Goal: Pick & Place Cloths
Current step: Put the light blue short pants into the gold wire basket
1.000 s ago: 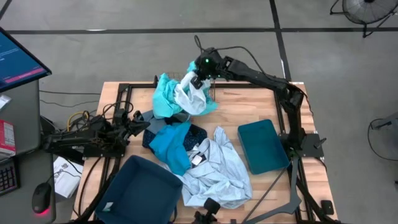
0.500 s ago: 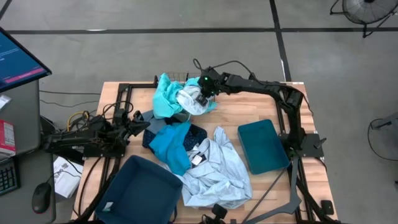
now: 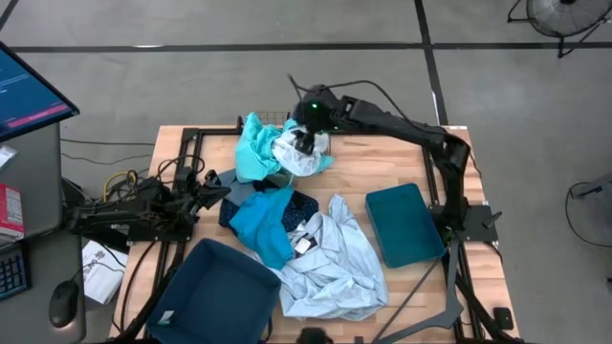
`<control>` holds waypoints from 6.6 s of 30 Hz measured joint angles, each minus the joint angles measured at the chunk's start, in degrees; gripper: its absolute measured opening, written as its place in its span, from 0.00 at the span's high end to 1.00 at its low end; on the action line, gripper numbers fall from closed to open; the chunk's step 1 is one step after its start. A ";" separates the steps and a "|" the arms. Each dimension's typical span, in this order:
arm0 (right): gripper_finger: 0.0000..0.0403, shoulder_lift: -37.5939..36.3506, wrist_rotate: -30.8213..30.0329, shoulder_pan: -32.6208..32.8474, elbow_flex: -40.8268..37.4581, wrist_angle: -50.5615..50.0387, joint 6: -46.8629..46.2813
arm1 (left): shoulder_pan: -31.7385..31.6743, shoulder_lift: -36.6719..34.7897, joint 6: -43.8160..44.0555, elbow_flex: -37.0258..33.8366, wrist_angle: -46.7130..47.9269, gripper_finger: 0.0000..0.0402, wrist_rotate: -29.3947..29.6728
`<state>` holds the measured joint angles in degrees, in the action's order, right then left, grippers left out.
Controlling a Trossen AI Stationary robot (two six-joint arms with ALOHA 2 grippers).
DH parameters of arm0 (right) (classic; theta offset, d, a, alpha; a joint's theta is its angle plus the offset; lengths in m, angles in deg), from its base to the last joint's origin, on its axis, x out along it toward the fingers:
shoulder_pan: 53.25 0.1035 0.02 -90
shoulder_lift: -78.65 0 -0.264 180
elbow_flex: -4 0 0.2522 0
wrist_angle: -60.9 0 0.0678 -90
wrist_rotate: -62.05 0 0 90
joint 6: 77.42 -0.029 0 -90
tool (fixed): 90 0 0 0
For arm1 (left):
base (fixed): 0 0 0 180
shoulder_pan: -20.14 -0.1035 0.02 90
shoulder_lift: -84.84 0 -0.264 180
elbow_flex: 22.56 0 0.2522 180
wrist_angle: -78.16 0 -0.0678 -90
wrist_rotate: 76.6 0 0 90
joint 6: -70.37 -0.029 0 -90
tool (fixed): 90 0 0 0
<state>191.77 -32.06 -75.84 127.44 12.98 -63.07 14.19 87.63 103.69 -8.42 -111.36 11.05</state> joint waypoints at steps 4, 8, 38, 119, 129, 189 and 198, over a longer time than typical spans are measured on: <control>0.13 0.62 2.72 3.11 1.08 5.62 1.96 | 0.00 -0.01 0.00 0.00 0.00 0.99 -0.02; 0.08 5.02 2.87 6.74 0.78 11.13 3.18 | 0.00 0.01 0.00 0.00 0.02 0.99 -0.02; 0.95 23.08 -0.91 9.40 17.18 0.24 5.09 | 0.00 3.44 0.00 -0.02 -0.39 0.99 -0.02; 0.70 27.35 -4.64 0.83 25.01 -21.56 -4.94 | 0.00 4.86 0.00 0.00 -1.27 0.99 -0.19; 0.98 24.82 2.12 -5.93 25.04 -29.64 -10.96 | 0.00 4.86 -0.01 0.00 -1.27 0.99 -0.17; 0.30 -1.50 -9.68 14.76 -12.97 -11.31 21.61 | 0.00 4.86 -0.02 -0.02 -1.25 0.99 -0.39; 0.30 -0.28 -20.19 17.11 -19.22 1.79 23.77 | 0.00 4.86 0.00 -0.02 -1.26 0.99 -0.35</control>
<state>191.48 -52.24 -58.73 108.22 14.76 -39.29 14.19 92.50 103.69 -8.43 -112.63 10.70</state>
